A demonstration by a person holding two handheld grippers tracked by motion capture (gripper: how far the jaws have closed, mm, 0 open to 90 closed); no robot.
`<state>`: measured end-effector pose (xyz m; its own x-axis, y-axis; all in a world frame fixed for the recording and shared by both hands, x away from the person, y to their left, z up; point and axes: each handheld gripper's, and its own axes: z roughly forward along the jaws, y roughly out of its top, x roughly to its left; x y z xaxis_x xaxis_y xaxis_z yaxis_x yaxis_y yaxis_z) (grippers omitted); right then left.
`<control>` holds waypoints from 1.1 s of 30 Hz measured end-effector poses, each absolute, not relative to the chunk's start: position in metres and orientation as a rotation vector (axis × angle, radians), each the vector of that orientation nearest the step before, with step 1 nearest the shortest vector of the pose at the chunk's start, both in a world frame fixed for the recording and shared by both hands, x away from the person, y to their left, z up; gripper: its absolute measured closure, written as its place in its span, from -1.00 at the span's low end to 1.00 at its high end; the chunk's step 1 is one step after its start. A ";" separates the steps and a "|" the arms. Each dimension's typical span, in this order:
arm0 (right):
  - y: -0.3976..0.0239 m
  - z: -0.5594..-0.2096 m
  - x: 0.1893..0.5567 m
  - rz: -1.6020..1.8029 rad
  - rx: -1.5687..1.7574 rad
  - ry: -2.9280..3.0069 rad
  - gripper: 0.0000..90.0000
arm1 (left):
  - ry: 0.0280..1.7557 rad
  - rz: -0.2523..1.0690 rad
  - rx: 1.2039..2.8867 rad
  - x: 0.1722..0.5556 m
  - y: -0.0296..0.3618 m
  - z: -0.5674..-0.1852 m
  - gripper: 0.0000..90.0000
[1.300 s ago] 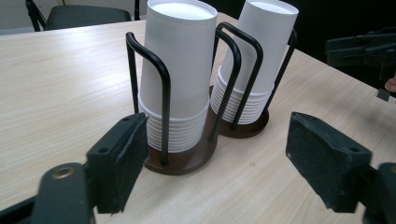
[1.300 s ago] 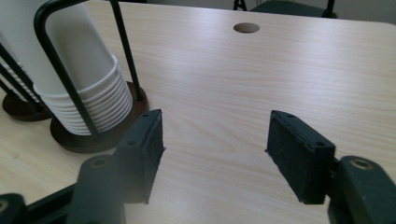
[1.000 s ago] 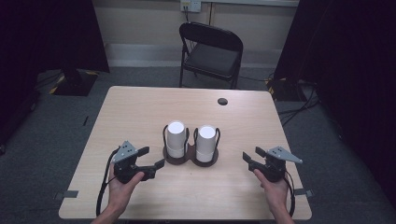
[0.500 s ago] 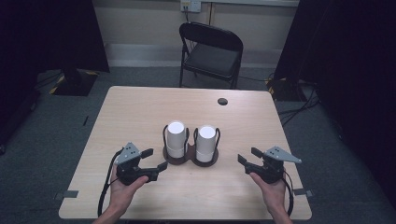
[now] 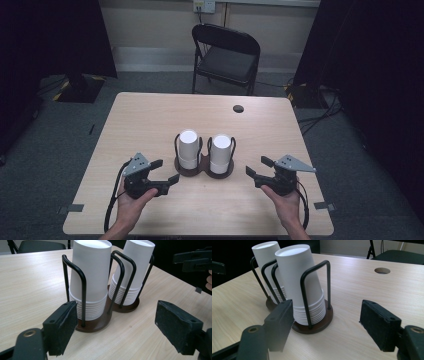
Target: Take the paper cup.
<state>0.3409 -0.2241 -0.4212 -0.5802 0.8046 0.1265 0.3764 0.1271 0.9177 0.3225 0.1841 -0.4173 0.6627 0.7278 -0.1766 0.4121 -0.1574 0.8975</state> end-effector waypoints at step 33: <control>-0.176 -0.373 0.375 1.579 0.936 2.049 -0.46 | 0.919 0.346 1.797 0.322 0.183 -0.421 -0.53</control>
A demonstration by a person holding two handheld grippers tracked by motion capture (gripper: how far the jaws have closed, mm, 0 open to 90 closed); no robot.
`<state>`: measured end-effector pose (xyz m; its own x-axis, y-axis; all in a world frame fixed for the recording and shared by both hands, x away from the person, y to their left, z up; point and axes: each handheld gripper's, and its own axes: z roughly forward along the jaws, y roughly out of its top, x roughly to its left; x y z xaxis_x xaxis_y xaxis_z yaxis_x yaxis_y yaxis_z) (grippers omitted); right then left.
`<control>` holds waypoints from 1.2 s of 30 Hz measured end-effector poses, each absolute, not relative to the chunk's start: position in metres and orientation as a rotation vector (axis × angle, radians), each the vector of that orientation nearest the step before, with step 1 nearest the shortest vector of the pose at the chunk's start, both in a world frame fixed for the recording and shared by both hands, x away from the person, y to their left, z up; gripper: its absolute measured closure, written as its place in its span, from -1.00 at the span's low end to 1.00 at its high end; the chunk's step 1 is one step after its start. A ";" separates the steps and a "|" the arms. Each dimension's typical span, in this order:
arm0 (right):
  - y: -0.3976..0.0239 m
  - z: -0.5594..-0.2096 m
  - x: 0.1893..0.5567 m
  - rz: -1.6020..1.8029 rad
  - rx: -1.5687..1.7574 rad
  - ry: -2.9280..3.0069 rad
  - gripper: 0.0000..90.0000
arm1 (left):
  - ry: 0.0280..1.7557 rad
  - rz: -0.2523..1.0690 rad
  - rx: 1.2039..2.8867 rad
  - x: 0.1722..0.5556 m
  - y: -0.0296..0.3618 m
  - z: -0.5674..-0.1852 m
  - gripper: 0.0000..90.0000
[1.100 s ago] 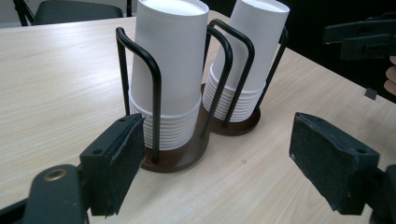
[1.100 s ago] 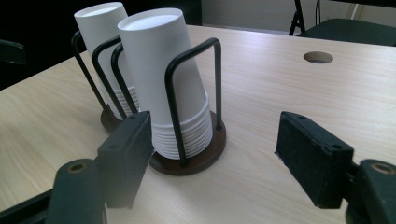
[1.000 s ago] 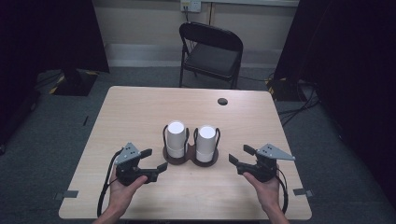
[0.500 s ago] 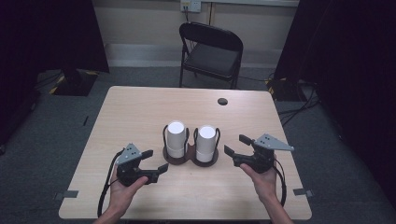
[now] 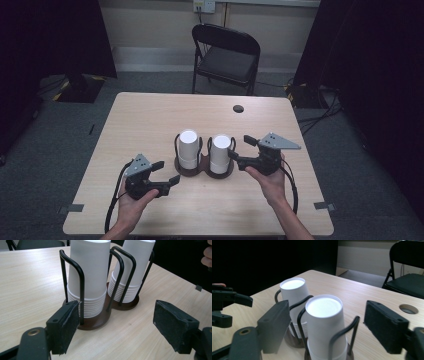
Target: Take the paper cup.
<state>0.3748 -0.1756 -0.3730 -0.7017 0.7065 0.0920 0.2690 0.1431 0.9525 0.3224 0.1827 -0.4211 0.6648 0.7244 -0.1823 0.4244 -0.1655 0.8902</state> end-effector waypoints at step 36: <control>-0.139 -0.396 0.421 1.522 0.898 2.161 -0.53 | 0.932 0.339 1.797 0.323 0.183 -0.422 -0.52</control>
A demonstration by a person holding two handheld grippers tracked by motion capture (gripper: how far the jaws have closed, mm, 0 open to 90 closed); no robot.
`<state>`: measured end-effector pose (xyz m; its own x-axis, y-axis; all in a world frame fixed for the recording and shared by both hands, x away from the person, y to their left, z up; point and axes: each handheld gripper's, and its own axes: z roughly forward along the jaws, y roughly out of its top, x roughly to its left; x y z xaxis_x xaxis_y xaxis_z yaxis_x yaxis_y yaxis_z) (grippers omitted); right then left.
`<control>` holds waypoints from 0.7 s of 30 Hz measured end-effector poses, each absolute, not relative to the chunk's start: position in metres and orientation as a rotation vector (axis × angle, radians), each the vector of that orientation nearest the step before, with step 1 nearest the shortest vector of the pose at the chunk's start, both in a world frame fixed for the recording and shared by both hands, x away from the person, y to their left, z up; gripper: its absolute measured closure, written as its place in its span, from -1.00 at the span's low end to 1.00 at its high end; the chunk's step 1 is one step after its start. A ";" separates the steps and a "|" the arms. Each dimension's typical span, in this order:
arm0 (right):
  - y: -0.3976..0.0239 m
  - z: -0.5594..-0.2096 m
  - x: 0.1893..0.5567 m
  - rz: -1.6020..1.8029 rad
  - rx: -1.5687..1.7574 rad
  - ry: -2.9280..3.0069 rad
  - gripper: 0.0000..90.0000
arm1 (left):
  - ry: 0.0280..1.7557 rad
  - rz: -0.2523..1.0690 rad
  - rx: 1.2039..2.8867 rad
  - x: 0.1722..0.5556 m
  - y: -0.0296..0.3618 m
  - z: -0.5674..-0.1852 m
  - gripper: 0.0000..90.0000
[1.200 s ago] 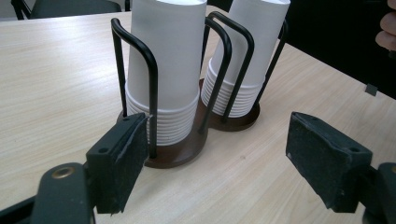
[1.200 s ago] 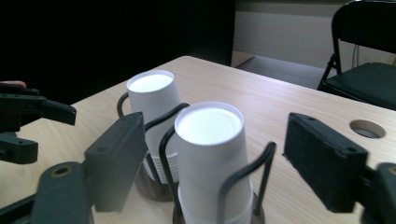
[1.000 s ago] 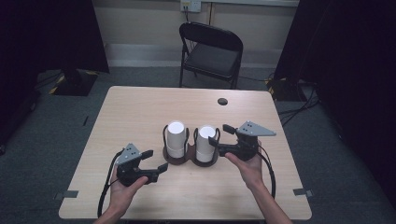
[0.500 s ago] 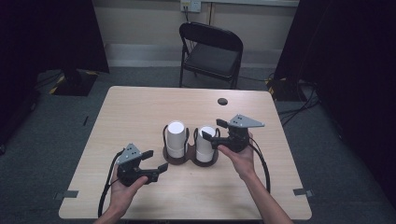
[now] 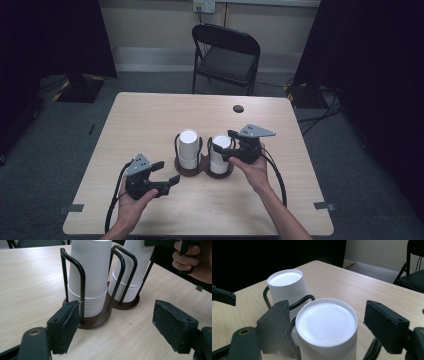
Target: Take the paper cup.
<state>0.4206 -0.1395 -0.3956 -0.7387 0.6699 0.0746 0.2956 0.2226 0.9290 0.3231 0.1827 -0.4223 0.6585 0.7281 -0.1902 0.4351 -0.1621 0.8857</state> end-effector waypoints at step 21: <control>-0.135 -0.409 0.426 1.473 0.876 2.203 -0.37 | 0.918 0.334 1.807 0.323 0.182 -0.423 -0.53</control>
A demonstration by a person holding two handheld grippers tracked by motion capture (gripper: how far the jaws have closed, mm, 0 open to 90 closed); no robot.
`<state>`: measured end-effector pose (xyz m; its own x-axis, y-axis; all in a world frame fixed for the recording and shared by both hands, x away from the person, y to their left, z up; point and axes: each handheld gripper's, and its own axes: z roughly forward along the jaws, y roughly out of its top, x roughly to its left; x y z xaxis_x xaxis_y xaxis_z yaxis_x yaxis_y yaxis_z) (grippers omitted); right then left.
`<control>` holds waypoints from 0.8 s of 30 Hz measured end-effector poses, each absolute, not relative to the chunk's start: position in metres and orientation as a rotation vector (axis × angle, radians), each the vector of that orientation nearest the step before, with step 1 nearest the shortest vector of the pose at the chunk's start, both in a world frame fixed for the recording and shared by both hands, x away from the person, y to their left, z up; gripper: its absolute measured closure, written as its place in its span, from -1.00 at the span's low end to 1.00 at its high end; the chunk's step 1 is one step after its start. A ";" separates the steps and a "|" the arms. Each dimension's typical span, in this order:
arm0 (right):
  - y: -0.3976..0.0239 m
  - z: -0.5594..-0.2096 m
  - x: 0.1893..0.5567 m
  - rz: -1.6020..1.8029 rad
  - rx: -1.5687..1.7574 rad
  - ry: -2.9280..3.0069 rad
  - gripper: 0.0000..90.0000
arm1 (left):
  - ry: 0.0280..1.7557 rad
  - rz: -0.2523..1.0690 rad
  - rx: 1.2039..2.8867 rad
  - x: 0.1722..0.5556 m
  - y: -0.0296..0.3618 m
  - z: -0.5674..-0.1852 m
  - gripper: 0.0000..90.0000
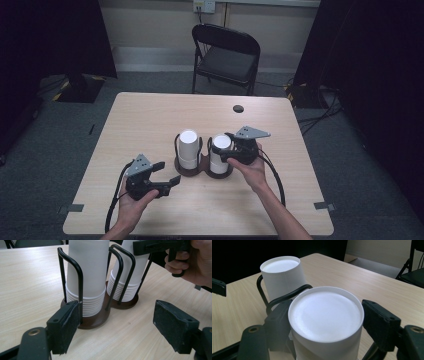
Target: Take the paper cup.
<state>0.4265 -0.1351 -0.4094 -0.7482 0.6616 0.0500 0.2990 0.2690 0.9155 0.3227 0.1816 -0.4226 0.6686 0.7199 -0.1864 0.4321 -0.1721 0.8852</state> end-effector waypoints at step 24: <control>-0.136 -0.397 0.423 1.484 0.869 2.171 -0.25 | 0.905 0.326 1.811 0.323 0.179 -0.424 -0.53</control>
